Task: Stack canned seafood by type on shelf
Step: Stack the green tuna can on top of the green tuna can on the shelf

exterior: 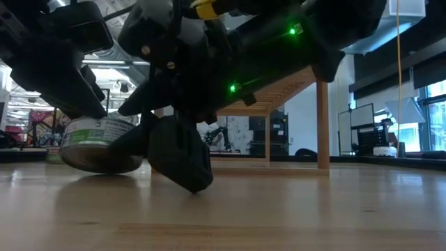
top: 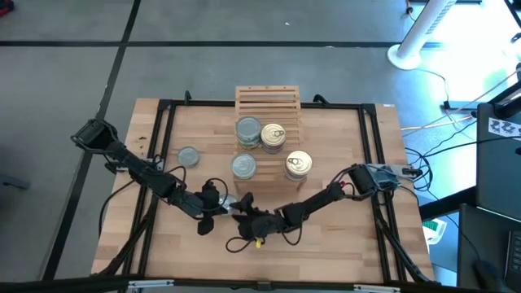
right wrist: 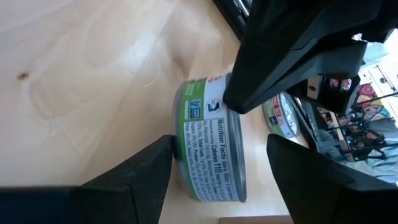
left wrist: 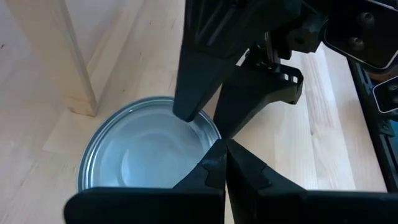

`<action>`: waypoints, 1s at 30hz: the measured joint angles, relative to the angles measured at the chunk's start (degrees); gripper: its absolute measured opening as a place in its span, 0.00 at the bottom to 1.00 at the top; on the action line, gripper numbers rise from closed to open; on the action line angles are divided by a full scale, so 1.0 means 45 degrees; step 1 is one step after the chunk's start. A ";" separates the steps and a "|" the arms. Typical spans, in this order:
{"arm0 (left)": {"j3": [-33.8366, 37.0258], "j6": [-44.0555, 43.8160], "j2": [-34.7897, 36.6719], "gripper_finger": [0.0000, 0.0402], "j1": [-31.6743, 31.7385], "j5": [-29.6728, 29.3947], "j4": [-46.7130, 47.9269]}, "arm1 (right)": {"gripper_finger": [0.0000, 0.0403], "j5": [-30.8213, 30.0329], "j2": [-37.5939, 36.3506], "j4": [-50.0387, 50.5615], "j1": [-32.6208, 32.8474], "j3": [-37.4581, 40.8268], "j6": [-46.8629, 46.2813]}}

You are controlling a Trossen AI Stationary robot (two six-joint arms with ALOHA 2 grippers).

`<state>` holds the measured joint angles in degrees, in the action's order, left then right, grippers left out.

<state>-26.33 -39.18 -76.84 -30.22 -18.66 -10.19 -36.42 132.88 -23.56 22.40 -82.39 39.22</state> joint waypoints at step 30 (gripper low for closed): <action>0.0000 0.0020 0.0000 0.00 0.0000 -0.0291 -0.0875 | 0.65 0.0157 0.0010 0.0575 0.0061 0.0017 0.0010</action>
<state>-26.33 -39.09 -76.84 -30.22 -19.97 -14.12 -35.72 132.92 -20.97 22.68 -82.31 39.27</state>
